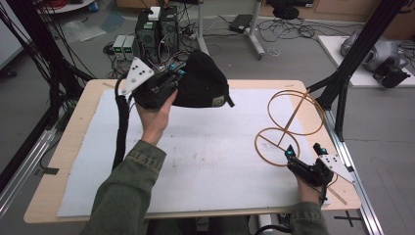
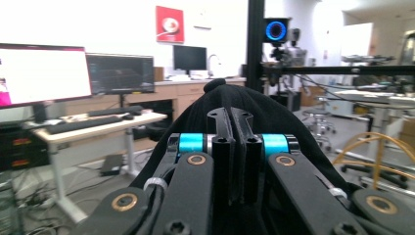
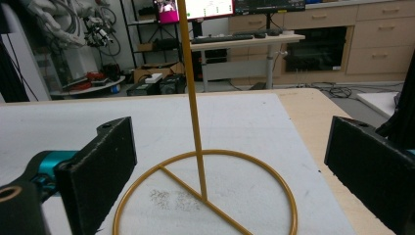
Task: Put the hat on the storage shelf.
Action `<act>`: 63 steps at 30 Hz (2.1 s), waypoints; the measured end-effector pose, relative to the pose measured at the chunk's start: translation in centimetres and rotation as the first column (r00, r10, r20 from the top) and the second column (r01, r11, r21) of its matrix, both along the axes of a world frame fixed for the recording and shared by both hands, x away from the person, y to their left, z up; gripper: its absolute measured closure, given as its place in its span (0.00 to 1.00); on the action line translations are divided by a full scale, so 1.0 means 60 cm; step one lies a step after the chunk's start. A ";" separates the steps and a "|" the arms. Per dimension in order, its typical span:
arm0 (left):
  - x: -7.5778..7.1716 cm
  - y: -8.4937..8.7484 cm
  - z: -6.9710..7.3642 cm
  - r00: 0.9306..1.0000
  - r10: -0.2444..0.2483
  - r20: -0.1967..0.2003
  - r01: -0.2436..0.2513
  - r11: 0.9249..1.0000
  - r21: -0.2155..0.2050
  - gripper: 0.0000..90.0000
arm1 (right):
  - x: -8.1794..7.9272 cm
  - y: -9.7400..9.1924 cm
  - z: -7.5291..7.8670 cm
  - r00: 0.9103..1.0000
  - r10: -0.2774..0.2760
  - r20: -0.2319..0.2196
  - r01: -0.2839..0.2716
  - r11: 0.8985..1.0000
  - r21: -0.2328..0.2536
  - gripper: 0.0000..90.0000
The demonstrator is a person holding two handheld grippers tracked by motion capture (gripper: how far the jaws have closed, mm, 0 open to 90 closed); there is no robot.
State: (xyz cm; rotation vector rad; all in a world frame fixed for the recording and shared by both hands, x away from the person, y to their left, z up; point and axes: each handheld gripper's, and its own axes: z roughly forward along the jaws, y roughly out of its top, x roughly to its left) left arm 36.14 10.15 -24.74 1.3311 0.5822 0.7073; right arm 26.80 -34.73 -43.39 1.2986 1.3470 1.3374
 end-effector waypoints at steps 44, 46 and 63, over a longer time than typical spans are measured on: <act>0.026 -0.264 0.025 0.970 -0.241 0.040 0.244 0.958 -0.151 0.98 | -0.001 -0.020 -0.002 1.000 -0.016 0.007 0.016 1.000 0.025 0.05; 0.028 -0.278 0.024 0.968 -0.249 0.041 0.253 0.954 -0.161 0.98 | -0.001 -0.021 -0.002 1.000 -0.018 0.012 0.018 1.000 0.025 0.05; 0.040 -0.359 -0.001 0.947 -0.320 0.025 0.319 0.930 -0.185 0.98 | -0.001 -0.028 -0.004 1.000 -0.015 0.012 0.015 1.000 0.019 0.05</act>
